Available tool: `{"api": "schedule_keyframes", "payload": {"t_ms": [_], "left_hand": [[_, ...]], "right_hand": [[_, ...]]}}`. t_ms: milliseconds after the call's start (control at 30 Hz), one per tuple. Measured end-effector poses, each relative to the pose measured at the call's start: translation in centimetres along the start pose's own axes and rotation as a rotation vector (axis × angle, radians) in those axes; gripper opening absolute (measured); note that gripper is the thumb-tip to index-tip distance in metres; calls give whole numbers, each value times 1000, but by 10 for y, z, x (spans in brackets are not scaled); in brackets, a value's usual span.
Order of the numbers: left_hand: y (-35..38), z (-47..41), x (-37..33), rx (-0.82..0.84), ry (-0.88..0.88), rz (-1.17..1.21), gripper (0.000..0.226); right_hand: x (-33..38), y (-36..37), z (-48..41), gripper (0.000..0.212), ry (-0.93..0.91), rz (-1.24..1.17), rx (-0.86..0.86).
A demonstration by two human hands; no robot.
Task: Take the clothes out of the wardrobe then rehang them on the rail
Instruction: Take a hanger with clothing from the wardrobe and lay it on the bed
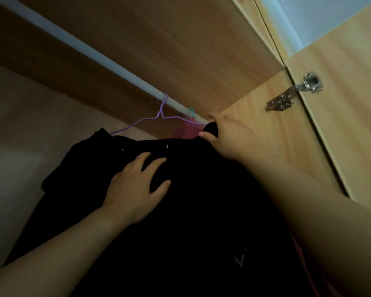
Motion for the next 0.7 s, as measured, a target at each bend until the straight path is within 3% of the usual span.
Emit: {"api": "schedule_keyframes", "payload": {"t_ms": [100, 367, 700], "left_hand": [[-2, 2, 11, -76, 23, -20, 76], [5, 2, 24, -59, 37, 59, 78], [-22, -15, 10, -56, 43, 70, 73]], "right_hand": [[2, 10, -5, 42, -40, -44, 44], [3, 1, -7, 19, 2, -215, -240], [-15, -28, -43, 14, 126, -262, -319]]}}
Point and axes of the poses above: each hand's wrist, its own z-axis away from the middle knuckle, its own y-axis out of the palm, x = y × z, the point moved 9 cm from there along -z, towards the middle knuckle, and after that the axes turned 6 degrees about -y, right-handed, at the moved point
